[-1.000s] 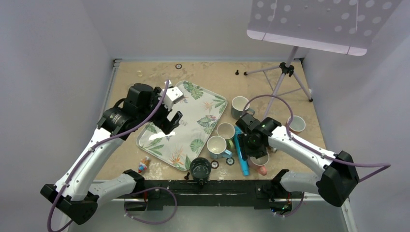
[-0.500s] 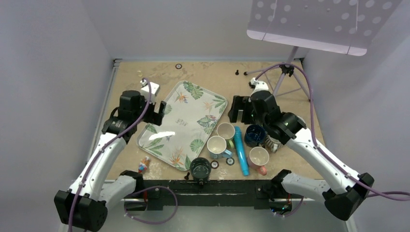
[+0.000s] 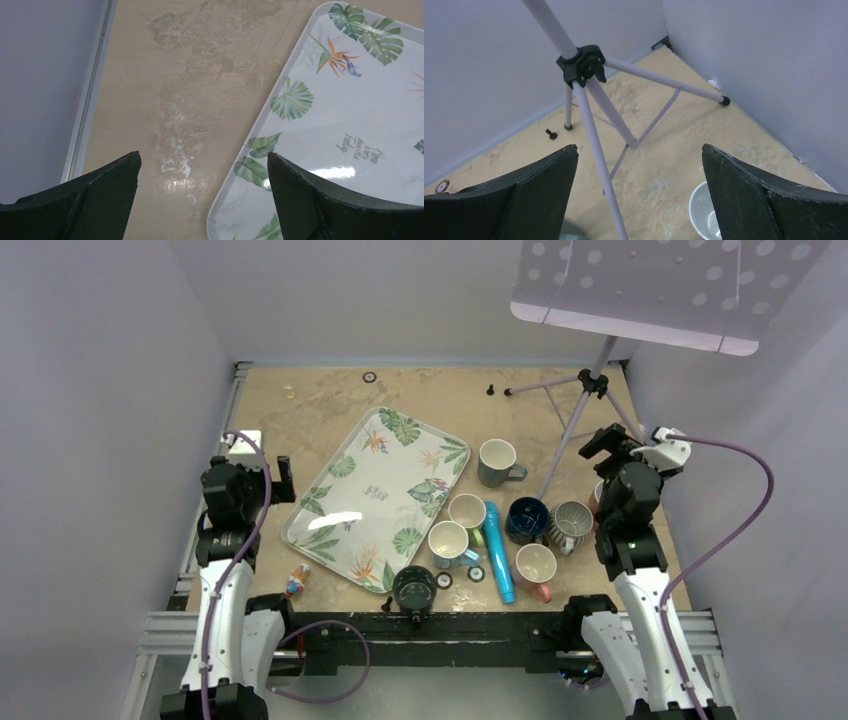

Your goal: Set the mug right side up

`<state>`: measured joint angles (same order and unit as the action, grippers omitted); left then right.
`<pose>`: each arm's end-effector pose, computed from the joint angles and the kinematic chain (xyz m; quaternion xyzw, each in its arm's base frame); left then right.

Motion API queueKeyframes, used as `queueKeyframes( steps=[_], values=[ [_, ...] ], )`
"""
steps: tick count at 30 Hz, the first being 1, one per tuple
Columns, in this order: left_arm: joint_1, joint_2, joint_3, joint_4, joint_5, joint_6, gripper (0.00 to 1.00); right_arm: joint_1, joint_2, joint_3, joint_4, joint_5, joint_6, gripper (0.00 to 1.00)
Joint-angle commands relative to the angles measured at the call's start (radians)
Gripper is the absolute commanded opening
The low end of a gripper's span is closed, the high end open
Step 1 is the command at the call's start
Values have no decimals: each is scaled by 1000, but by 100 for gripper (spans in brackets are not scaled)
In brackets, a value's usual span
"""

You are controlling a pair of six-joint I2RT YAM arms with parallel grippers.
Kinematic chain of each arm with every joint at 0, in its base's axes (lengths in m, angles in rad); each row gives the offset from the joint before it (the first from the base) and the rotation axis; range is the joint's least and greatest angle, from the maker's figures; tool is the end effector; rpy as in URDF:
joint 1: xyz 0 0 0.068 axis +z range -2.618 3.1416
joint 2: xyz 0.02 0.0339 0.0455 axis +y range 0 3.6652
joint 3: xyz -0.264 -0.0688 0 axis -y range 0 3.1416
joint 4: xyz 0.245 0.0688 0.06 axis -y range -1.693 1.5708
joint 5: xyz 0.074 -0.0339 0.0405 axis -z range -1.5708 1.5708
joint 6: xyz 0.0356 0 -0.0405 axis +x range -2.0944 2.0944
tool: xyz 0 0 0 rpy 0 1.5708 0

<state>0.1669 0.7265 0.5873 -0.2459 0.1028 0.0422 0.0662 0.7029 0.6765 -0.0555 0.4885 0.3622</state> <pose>0.1732 0.0255 0.2732 -0.0230 0.8284 0.0159 0.5594 0.1709 -0.0054 0.3290 0.2673 0.6817 -0.0340 0.6802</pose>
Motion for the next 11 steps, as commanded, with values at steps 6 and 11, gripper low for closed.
queueKeyframes(
  steps=[6, 11],
  values=[
    [20, -61, -42, 82, 115, -99, 100, -11, -62, -150, 235, 35, -85, 99],
    [20, -52, -42, 88, 112, -100, 100, -11, -56, -135, 227, -9, -87, 99]
  ],
)
